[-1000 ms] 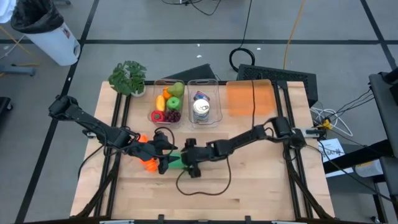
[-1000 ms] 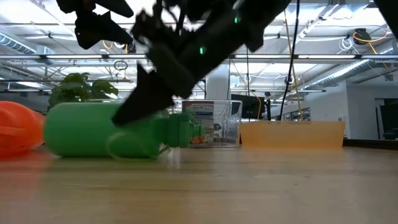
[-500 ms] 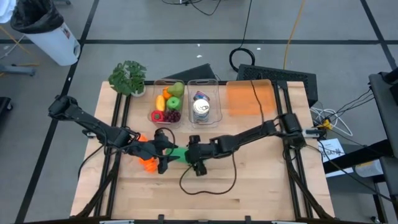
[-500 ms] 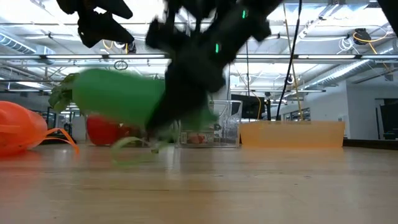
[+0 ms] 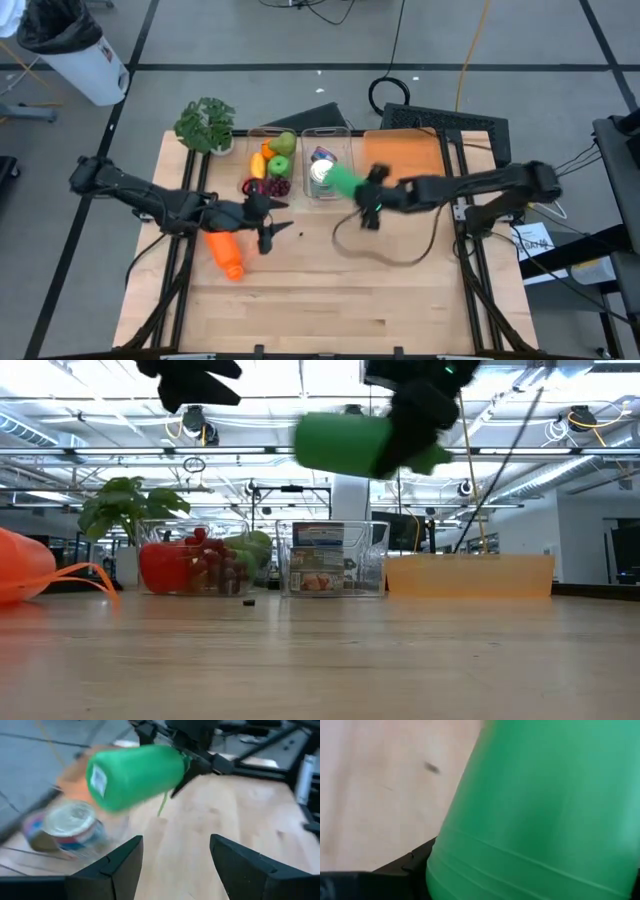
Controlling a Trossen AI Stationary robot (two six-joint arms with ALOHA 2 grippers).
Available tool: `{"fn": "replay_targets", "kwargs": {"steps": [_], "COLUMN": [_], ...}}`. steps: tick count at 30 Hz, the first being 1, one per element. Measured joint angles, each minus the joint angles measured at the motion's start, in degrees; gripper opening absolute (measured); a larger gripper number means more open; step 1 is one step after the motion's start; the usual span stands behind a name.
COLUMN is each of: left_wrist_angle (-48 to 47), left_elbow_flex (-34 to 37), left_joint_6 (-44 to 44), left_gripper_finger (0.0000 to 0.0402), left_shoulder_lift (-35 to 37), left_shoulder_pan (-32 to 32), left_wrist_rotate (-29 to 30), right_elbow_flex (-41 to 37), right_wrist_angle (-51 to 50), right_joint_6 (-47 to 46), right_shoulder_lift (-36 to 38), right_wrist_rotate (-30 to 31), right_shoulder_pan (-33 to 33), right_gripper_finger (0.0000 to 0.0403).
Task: Pick & Place Food Item
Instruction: Put the green water bottle into the orange bin
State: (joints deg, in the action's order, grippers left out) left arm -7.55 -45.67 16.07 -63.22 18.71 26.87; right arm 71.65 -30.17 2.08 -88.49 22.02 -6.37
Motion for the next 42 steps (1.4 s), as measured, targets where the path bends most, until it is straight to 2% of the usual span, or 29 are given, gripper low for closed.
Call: {"fn": "replay_targets", "kwargs": {"steps": [4, 10, 13, 17, 25, 30, 33, 38, 42], "left_wrist_angle": [0.6, 0.4, 0.3, 0.2, 0.1, 0.1, -0.1, -0.1, -0.1], "left_elbow_flex": [0.0, 0.0, 0.0, 0.0, 0.0, 0.0, 0.0, 0.0, 0.0], "left_joint_6": [-1.7, -2.0, -1.9, -1.9, -1.9, -2.5, -2.3, -2.2, -2.2], "left_gripper_finger": [0.0243, 0.0243, 0.0243, 0.0243, 0.0243, 0.0243, 0.0243, 0.0243, 0.0243], "left_shoulder_lift": [0.0, -0.2, -0.2, -0.2, -0.2, -0.2, -0.2, -0.2, -0.2], "left_shoulder_pan": [-3.9, -9.0, -10.7, -12.2, -12.8, -12.8, -12.8, -12.8, -12.8], "left_wrist_rotate": [0.2, 0.1, -0.9, -2.9, -4.4, -4.4, -4.5, -4.5, -4.5], "right_elbow_flex": [-9.1, -20.4, -24.8, -28.6, -30.6, -32.4, -34.0, -34.3, -34.4], "right_wrist_angle": [-3.2, -1.1, 0.8, 5.2, 13.9, 19.5, 23.5, 27.3, 26.6], "right_joint_6": [-1.4, 5.4, 15.1, 31.3, 56.6, 66.3, 68.4, 65.7, 63.2], "right_shoulder_lift": [10.5, 21.4, 22.9, 22.5, 19.7, 15.9, 13.0, 9.9, 10.7], "right_wrist_rotate": [5.5, 6.4, 4.3, 3.4, 8.0, 8.6, 13.1, 27.4, 29.4], "right_shoulder_pan": [8.2, 26.5, 34.8, 40.9, 44.3, 45.3, 45.5, 45.1, 43.3], "right_gripper_finger": [0.0293, 0.0293, 0.0293, 0.0293, 0.0293, 0.0294, 0.0305, 0.034, 0.0353]}}
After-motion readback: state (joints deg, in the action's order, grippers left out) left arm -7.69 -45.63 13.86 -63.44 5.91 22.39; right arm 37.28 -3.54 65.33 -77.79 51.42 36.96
